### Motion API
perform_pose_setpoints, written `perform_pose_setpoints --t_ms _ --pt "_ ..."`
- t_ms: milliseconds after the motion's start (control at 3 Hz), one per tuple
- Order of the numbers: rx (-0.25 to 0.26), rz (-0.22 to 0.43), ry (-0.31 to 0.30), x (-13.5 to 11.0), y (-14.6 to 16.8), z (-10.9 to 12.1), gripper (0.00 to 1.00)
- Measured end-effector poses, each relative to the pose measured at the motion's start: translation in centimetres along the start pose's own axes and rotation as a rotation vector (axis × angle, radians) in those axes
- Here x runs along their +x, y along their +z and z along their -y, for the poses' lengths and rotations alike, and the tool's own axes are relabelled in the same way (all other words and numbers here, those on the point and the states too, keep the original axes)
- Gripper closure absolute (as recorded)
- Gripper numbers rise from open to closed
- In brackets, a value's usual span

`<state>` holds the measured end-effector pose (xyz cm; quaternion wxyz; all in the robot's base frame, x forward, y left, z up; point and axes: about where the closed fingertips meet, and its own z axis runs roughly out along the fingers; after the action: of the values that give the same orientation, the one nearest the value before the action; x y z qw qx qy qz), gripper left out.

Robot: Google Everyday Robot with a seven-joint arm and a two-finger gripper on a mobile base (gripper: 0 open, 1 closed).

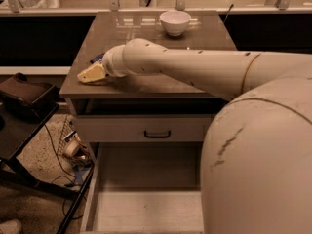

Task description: Place rxbar blueberry into middle drawer

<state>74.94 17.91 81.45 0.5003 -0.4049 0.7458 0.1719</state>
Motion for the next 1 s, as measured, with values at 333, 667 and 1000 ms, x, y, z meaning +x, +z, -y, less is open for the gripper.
perform_pose_setpoints --t_ms 333,667,1000 --pt "0.0 0.0 0.0 -0.18 -0.08 0.02 0.61" --pt "0.0 0.0 0.0 -0.24 -0.11 0.03 0.84" --pt "0.0 0.0 0.0 -0.25 -0.11 0.02 1.0"
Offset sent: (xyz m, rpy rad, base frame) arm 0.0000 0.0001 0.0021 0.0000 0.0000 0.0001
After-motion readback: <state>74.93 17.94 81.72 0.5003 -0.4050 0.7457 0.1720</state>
